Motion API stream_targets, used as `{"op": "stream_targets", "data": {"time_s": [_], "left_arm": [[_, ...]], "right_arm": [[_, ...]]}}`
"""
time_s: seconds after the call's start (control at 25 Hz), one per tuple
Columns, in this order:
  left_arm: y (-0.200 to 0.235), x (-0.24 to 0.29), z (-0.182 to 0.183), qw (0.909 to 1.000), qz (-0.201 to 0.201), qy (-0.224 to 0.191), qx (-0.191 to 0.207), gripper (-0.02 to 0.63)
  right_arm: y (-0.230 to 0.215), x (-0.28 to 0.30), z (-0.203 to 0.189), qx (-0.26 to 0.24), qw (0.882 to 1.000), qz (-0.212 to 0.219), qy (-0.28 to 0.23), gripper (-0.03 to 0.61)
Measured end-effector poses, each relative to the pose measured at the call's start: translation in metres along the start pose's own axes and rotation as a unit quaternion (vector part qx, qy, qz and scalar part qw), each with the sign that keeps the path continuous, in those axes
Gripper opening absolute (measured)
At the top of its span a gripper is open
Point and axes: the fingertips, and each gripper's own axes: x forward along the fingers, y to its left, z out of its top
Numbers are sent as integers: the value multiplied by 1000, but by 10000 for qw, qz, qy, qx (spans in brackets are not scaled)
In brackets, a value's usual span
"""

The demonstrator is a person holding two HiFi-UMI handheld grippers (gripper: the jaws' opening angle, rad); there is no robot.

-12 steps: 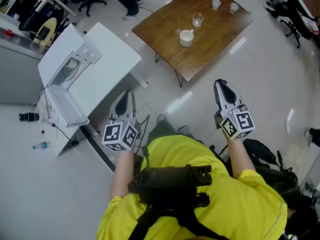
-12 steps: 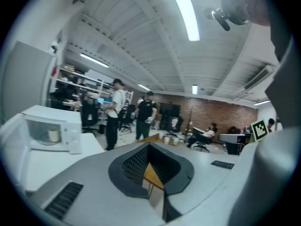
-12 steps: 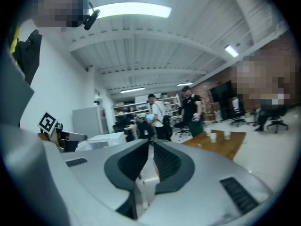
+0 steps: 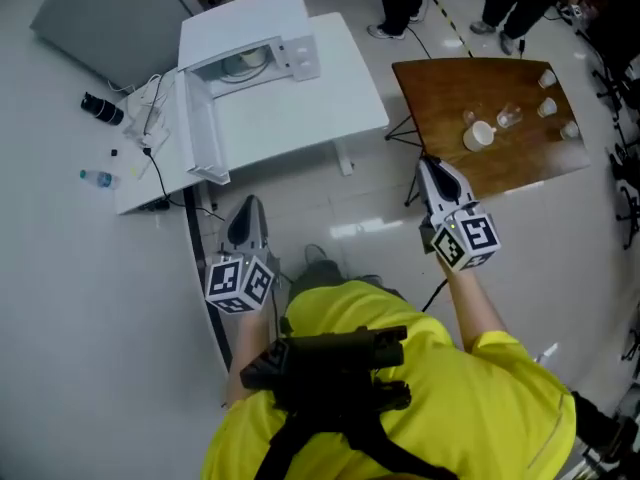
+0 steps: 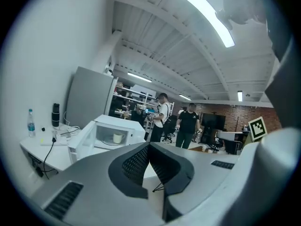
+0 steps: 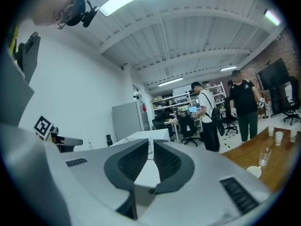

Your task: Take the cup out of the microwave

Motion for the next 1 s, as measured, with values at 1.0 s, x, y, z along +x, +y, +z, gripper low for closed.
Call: {"op": "stream_targets", "data": {"time_s": [1.0], "left_arm": [[236,97,49,9955,795,-28,-519,3]], "right_arm": [[142,316,-34,-186,9873,1461,597,121]]}}
